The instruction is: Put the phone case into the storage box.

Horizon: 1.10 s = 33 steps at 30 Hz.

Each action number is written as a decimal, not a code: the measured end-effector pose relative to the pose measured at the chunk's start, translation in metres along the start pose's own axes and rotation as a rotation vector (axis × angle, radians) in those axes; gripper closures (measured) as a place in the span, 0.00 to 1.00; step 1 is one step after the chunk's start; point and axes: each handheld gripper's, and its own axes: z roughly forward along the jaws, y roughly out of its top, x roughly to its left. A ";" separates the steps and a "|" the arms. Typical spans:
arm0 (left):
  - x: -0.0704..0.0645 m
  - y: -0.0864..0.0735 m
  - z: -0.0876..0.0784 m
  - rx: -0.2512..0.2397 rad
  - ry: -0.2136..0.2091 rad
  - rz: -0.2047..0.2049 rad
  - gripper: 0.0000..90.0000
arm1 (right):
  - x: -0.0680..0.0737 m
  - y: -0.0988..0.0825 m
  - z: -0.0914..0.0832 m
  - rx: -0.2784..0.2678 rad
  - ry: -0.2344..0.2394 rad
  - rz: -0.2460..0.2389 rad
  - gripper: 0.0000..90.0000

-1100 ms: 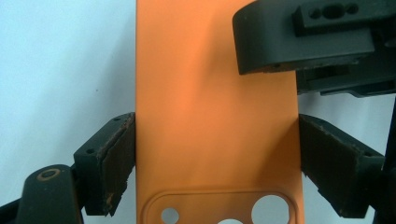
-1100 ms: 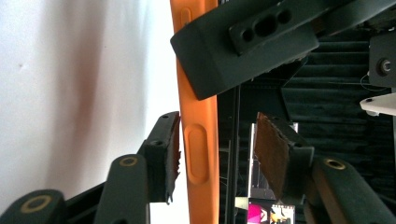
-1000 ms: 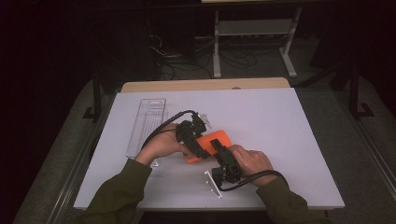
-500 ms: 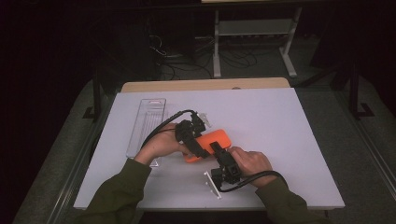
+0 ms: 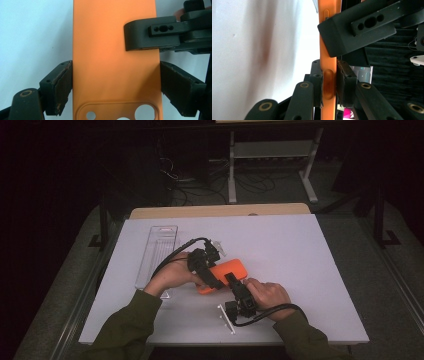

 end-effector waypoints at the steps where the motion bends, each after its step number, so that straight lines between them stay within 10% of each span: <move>1: 0.000 0.000 0.000 0.000 -0.003 -0.001 0.17 | 0.000 0.000 0.000 0.001 -0.004 -0.004 0.85; 33: 0.004 -0.004 -0.013 -0.086 -0.060 -0.032 0.16 | -0.001 -0.004 0.000 0.018 -0.056 0.030 0.94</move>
